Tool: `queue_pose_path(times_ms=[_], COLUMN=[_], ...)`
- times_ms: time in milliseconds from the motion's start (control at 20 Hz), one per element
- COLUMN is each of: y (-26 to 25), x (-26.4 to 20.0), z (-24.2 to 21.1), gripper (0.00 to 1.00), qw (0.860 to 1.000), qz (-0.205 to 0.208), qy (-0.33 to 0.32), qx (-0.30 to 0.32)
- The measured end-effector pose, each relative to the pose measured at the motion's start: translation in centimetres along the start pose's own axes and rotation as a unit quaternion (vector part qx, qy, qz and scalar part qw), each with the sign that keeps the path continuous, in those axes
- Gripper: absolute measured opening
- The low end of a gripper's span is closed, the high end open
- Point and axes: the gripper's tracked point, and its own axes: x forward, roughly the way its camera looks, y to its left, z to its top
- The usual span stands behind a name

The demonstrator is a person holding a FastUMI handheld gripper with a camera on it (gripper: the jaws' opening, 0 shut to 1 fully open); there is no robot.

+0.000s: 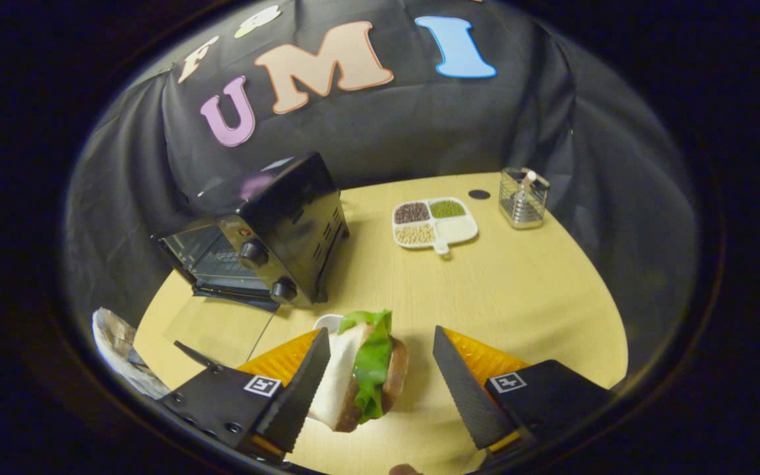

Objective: Open the toaster oven, put the food inside, and close the toaster oven door.

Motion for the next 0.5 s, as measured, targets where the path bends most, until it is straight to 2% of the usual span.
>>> queue_pose_path(times_ms=[50,200,500], y=[0.0,0.7,2.2], x=[0.1,0.3,-0.2], z=[-0.8,-2.5,-1.3], gripper=[0.99,0.84,0.56], qw=[1.000,0.999,0.994], qz=[0.002,0.018,0.035], qy=[0.009,0.041,0.044], qx=[0.005,0.024,0.092])
